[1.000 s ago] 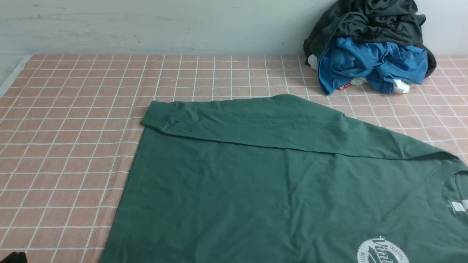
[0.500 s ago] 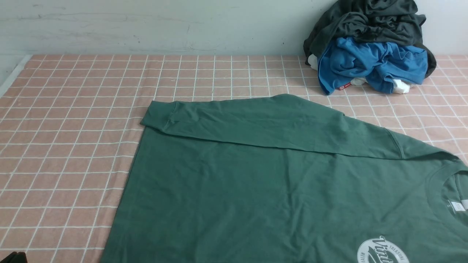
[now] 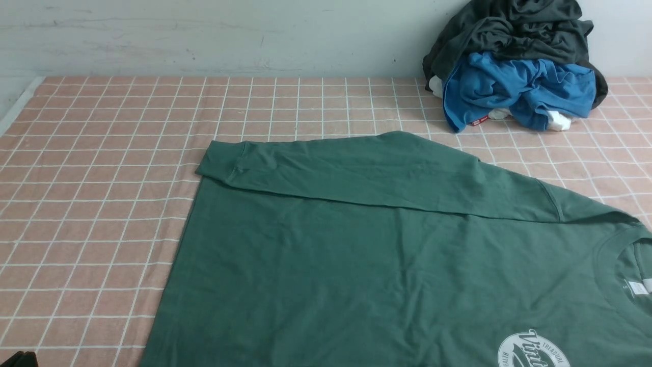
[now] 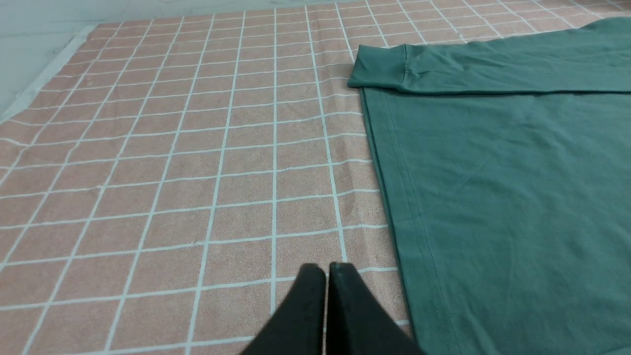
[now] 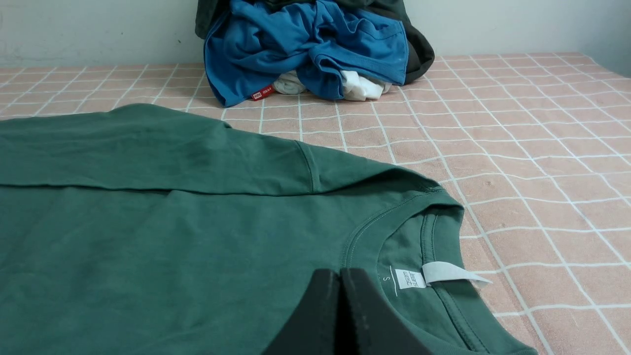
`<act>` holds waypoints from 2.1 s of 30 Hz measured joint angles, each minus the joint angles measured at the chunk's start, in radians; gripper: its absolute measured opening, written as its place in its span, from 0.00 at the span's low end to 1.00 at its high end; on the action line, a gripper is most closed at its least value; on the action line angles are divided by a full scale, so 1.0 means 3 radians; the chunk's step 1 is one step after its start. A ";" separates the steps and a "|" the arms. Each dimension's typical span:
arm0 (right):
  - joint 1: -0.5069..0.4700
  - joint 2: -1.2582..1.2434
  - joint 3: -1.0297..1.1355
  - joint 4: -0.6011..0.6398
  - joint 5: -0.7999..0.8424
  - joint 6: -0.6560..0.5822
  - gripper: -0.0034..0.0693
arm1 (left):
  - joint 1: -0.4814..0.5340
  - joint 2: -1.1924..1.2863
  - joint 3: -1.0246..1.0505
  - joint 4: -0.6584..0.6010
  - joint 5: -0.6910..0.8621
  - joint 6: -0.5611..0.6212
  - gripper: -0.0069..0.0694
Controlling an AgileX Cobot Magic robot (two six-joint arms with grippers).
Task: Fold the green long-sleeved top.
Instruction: Use the left arm to clamp the cuff closest to it
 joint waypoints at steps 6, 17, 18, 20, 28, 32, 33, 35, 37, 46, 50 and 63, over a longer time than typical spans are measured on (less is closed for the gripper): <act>0.0000 0.0000 0.0000 -0.0030 0.0000 0.0000 0.03 | 0.0000 0.0000 0.0000 0.0000 0.0000 0.0000 0.09; 0.0000 0.0000 0.0000 -0.0039 0.0000 0.0000 0.03 | 0.0000 0.0000 0.0000 0.0000 0.0000 0.0000 0.09; 0.0000 0.0000 0.0000 -0.0039 0.0000 0.0000 0.03 | 0.0000 0.0000 0.0000 0.0000 0.0000 0.0000 0.09; 0.0000 0.0000 0.0000 -0.0039 0.0000 0.0000 0.03 | 0.0000 0.0000 0.0000 0.0000 0.0000 0.0000 0.09; 0.0000 0.0000 0.0000 -0.0011 0.0000 0.0025 0.03 | 0.0000 0.0000 0.0000 -0.0001 -0.0006 -0.0004 0.09; 0.0000 0.0000 0.0000 0.0077 0.0000 0.0137 0.03 | 0.0000 0.0000 0.0000 -0.0290 -0.0016 -0.0174 0.09; 0.0000 0.0000 0.0000 0.0129 -0.0003 0.0210 0.03 | 0.0000 0.0000 0.0009 -0.0468 -0.0034 -0.0269 0.09; 0.0000 0.0000 0.0000 0.0267 -0.0026 0.0351 0.03 | 0.0000 0.0000 0.0026 -0.0858 -0.0090 -0.0474 0.09; 0.0000 0.0000 0.0003 0.0494 -0.0076 0.0525 0.03 | 0.0000 0.0000 0.0026 -0.1280 -0.0123 -0.0634 0.09; 0.0000 0.0000 0.0006 0.1777 -0.0475 0.1449 0.03 | 0.0000 0.0000 0.0026 -0.2513 -0.0293 -0.0863 0.09; 0.0000 0.0000 0.0006 0.1701 -0.0467 0.1456 0.03 | 0.0000 0.0000 0.0026 -0.2593 -0.0366 -0.0867 0.09; 0.0000 0.0000 -0.0037 0.1412 -0.0378 0.1034 0.03 | 0.0000 0.0000 -0.0327 -0.2579 -0.0206 -0.0053 0.09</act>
